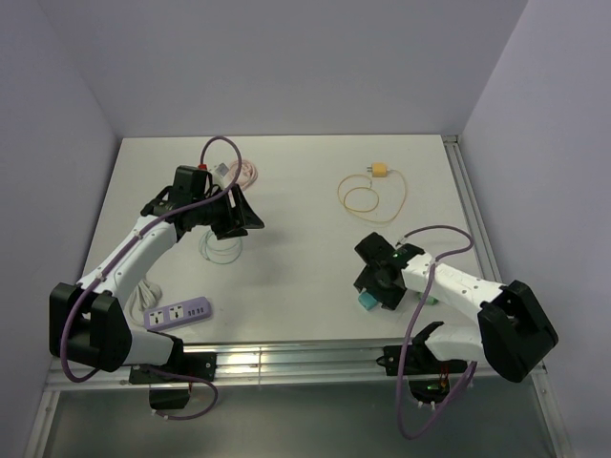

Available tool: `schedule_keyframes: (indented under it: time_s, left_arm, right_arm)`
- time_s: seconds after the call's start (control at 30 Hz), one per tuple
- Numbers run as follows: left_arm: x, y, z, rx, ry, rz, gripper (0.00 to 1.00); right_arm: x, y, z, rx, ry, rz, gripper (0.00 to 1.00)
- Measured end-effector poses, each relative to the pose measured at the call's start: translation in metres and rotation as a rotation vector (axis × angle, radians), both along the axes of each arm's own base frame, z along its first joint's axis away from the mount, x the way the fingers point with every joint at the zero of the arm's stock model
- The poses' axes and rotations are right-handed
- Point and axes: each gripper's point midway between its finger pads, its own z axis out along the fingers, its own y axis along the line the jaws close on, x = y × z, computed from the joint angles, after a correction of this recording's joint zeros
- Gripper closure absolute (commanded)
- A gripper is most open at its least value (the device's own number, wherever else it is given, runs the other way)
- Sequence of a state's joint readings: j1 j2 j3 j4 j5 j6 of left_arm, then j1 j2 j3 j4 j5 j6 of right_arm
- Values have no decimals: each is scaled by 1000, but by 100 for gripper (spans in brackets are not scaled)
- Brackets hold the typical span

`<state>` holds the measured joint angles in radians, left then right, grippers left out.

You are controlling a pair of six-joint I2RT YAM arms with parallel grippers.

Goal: Insert the plug

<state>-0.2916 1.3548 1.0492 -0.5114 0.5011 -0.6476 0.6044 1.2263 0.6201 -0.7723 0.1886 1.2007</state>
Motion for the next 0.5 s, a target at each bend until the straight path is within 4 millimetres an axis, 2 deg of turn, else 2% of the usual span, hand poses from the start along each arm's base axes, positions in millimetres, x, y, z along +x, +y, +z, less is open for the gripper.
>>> schedule_keyframes:
  time_s: [0.13,0.2,0.33,0.37,0.4,0.43,0.5]
  left_arm:
    - [-1,-1,-1,-8,2,-7,33]
    - [-2,-1,-3,-9,5,-9,32]
    - [-3,-1,-4,-10,8,-10,29]
    - [-3,-2,-4,-10,7,-10,29]
    - [-2,-2,-4,-11,5,-10,28]
    - [-2,-2,-4,-12,1,-10,27]
    - [-2,-1,-4,-12,-7,-8,27]
  right_arm:
    - [2,4,-4,20,-4,-11,32]
    - [3,6,-6,28,-9,-12,41]
    - [6,9,-9,38,-14,-13,66]
    - [8,11,-8,47,-23,-10,85]
    - [10,13,-8,55,-30,-6,94]
    - [12,15,-8,65,-40,-2,100]
    - [16,19,-6,88,-64,10,100]
